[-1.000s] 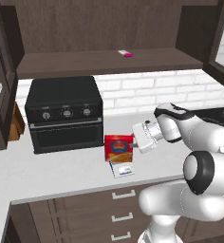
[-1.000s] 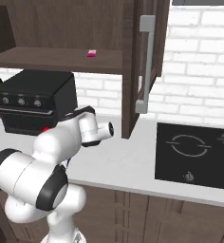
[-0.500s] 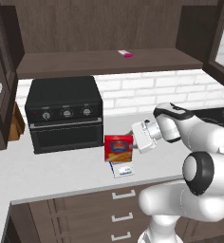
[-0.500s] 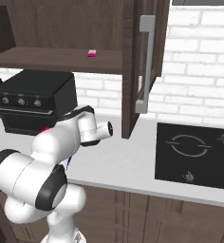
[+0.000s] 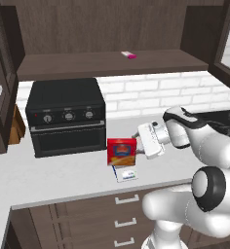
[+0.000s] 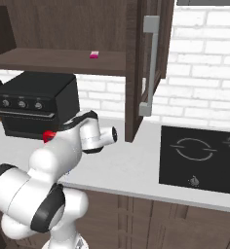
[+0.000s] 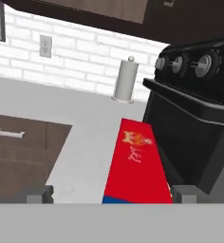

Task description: Pick the boxed food and place it on the digital scale for weighing, and close the cabinet.

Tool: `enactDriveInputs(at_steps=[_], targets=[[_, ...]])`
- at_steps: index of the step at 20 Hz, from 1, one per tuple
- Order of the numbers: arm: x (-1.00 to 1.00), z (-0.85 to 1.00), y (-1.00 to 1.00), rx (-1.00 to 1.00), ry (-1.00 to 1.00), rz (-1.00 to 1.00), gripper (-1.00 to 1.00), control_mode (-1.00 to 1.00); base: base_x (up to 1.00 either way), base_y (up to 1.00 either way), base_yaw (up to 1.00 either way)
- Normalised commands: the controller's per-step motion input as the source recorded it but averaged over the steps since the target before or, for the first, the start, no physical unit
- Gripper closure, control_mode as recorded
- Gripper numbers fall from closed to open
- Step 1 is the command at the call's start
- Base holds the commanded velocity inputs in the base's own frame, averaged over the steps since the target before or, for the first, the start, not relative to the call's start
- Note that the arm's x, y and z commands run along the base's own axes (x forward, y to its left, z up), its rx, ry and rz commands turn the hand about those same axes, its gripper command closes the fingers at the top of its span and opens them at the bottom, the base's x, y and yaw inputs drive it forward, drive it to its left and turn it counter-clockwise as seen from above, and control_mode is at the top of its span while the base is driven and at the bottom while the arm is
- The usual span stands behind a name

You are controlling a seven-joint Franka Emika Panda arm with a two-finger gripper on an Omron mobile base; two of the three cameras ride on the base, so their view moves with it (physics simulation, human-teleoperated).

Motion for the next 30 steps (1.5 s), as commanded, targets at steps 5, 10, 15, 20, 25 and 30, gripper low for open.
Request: enactDriveInputs(at_steps=[5,10,15,20,25,30], targets=[[-0.36,0.12,-0.08,0.00,-0.24,0.00,-1.00,-1.00,0.00,0.00,0.00],[-0.52,0.08,-0.08,0.00,-0.31,-0.01,-1.00,-1.00,0.00,0.00,0.00],[-0.14,0.02,-0.22,0.00,-0.29,-0.06,-1.00,-1.00,0.00,0.00,0.00],[-0.48,0.10,-0.31,0.00,-0.33,-0.08,-1.00,-1.00,0.00,0.00,0.00],[-0.47,0.28,-0.47,0.00,-0.35,-0.18,-1.00,-1.00,0.00,0.00,0.00],[-0.45,0.48,-0.53,0.01,-0.38,-0.16,-1.00,-1.00,0.00,0.00,0.00]])
